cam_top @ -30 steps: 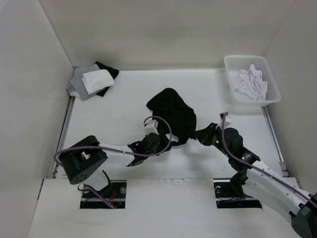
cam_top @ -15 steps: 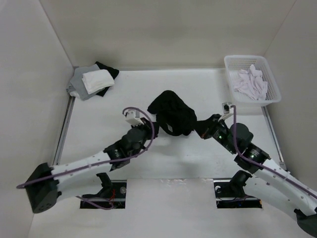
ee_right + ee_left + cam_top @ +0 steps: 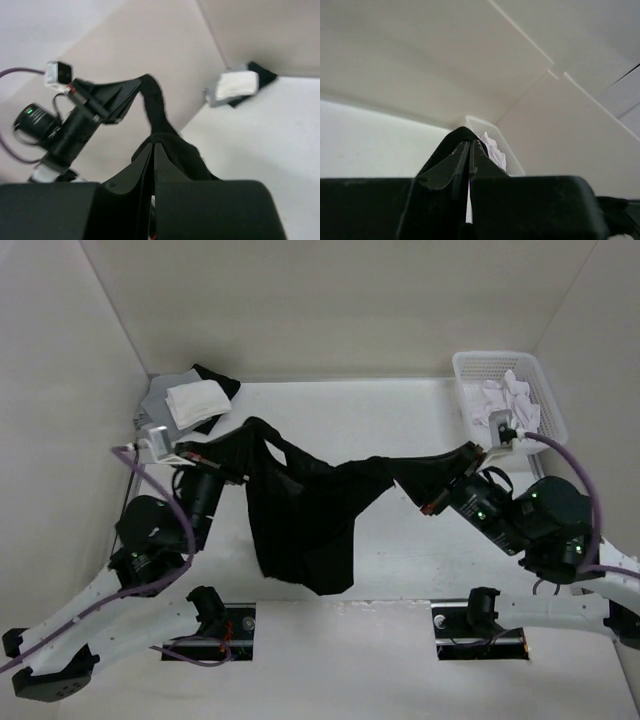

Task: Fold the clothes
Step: Flatten the tank top out

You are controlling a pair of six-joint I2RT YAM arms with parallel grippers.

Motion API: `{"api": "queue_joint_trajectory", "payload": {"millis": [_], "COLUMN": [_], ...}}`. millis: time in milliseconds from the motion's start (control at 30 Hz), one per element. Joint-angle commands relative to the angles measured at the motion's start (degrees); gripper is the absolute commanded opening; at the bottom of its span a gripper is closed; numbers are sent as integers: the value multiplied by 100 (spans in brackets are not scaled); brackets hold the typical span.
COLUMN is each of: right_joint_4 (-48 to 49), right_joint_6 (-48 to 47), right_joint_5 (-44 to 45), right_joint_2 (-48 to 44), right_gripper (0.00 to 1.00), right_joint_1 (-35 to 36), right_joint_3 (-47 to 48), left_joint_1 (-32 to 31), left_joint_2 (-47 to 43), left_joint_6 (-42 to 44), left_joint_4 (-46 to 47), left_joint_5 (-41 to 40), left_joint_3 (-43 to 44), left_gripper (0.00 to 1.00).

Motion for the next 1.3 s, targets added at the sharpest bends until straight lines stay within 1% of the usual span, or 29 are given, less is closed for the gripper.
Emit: {"api": "queue_joint_trajectory", "payload": {"millis": [0, 67, 167, 200, 300, 333, 367, 400, 433, 467, 500, 533, 600, 667, 700, 767, 800, 867, 900, 933, 1000, 1033, 1067, 1100, 1133, 1167, 1200, 1233, 1267], "right_joint_4": [42, 208, 455, 568, 587, 631, 640, 596, 509, 395, 385, 428, 595, 622, 518, 307, -51, -492, -564, -521, -162, 49, 216, 566, 752, 1059, 1288, 1447, 1631], "right_joint_6": [-1378, -1839, -2096, -2131, -1965, -1843, -1798, -1685, -1414, -1011, -798, -517, -25, 196, 319, 408, 513, 601, 602, 602, 610, 593, 593, 628, 637, 689, 794, 865, 918], "right_joint_5": [1437, 1758, 1944, 2092, 2077, 1894, 1735, 1516, 1096, 457, 85, -450, -1409, -1815, -2052, -2151, -2221, -2257, -2204, -2195, -2160, -2160, -2160, -2143, -2125, -2107, -2064, -1994, -1784], "right_joint_2": [280, 474, 581, 607, 528, 519, 563, 659, 834, 1132, 1317, 1632, 2597, 3459, 4195, 4999, 5724, 6335, 6547, 6514, 6147, 5901, 5646, 5200, 5004, 4610, 4206, 3906, 3459], "right_gripper": [4, 4, 5, 6, 6, 5, 5, 5, 5, 5, 5, 5, 5, 4, 4, 4, 9, 20, 35, 39, 44, 43, 39, 29, 23, 8, 2, 2, 3], "right_joint_1": [1265, 1858, 2186, 2039, 1591, 1006, 670, 275, -364, -1188, -1658, -2298, -3494, -4077, -4410, -4685, -4860, -4993, -5020, -5020, -4994, -4976, -4898, -4679, -4581, -4337, -4108, -3932, -3634], "right_joint_3": [1390, 1939, 2013, 1813, 1548, 1434, 1415, 1407, 1389, 1380, 1363, 1336, 1528, 1984, 2552, 3328, 4140, 4936, 5201, 5134, 4461, 3986, 3468, 2489, 2035, 1100, 237, -363, -1230], "left_joint_1": [-271, -404, -334, -212, 17, 418, 639, 737, 1182, 1587, 1860, 2342, 3125, 3689, 4100, 4332, 4420, 4491, 4517, 4518, 4456, 4413, 4282, 4167, 4027, 3834, 3545, 3394, 3114], "left_joint_2": [-47, 33, 33, 59, 243, 627, 813, 902, 1286, 1673, 1911, 2358, 3306, 4125, 5016, 5672, 5989, 6404, 6370, 6266, 5767, 5511, 5152, 4870, 4606, 4273, 3799, 3542, 3087], "left_joint_6": [1160, 1267, 1399, 1460, 1618, 1923, 2005, 2014, 1927, 1752, 1542, 1183, 471, 47, -250, -420, -447, -412, -412, -446, -543, -570, -622, -683, -754, -859, -938, -939, -878], "left_joint_4": [295, 357, 550, 629, 796, 1223, 1384, 1455, 1604, 1692, 1667, 1589, 1430, 1272, 1071, 833, 675, 315, 279, 330, 532, 620, 769, 892, 1024, 1138, 1148, 1131, 992], "left_joint_5": [66, 102, 146, 85, -56, -100, -109, -92, 48, 214, 329, 644, 1215, 1524, 1761, 1946, 2061, 2333, 2395, 2344, 2203, 2150, 2054, 1931, 1799, 1598, 1300, 1149, 904], "left_joint_3": [1669, 2111, 2281, 2185, 1965, 1799, 1736, 1710, 1614, 1526, 1499, 1472, 1594, 1910, 2442, 2963, 3279, 3791, 3775, 3627, 2866, 2452, 1769, 1223, 669, 20, -779, -1135, -1730], "left_gripper": [0, 0, 0, 0, 0, 0, 0, 0, 1, 1, 1, 1, 2, 2, 2, 3, 6, 16, 28, 31, 35, 35, 34, 32, 30, 27, 23, 22, 21]}}
